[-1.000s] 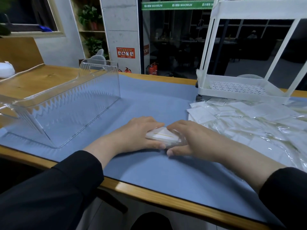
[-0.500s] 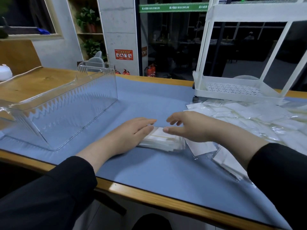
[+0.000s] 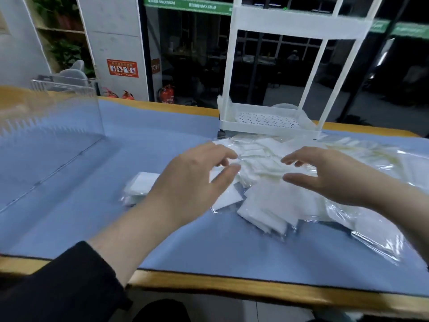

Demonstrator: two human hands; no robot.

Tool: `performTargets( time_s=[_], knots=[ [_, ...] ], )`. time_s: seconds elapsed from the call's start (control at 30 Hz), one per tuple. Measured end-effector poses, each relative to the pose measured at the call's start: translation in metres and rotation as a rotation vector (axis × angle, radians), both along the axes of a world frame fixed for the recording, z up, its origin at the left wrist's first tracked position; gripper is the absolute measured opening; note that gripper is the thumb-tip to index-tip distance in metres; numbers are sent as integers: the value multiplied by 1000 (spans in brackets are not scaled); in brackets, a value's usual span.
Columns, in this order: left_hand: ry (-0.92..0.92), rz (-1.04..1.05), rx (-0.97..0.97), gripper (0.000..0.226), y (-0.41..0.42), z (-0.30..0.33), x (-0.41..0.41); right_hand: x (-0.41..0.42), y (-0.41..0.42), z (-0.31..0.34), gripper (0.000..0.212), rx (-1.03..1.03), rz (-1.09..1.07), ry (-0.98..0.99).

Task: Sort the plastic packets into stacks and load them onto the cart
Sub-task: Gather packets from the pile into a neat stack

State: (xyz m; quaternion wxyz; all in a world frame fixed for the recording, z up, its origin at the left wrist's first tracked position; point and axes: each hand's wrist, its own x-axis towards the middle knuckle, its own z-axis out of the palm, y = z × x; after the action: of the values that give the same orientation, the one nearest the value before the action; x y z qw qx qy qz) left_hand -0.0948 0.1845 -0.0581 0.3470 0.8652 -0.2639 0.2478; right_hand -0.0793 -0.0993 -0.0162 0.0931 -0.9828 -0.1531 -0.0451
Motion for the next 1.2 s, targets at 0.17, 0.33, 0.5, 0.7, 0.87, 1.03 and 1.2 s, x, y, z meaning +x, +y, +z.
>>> performTargets(
  time_s=[0.17,0.33,0.5,0.7,0.87,1.03,1.2],
  knots=[
    [259,-89,413,64,-91,-17,-8,-39,-51,-23,81,-24,8,82],
    [373,-11,609,117,-124,-41,4,-58,-73,-46,98,-35,25,76],
    [356,-58,392,90,-120,-47,2,-38,-63,-65,78,30,89,-21],
    [482,-135,79,65,-109,-44,3,-17,-45,-68,43,55,267,-105],
    [591,-218,-142,59,-101,-45,6,-14,-40,-81,35,72,301,-201],
    [567,-247,-312,44,-101,-42,5,-15,-37,-72,31,152,221,-224],
    [224,-262,-513,75,-94,-38,-2,-13,-33,-46,14,192,133,-208]
  ],
)
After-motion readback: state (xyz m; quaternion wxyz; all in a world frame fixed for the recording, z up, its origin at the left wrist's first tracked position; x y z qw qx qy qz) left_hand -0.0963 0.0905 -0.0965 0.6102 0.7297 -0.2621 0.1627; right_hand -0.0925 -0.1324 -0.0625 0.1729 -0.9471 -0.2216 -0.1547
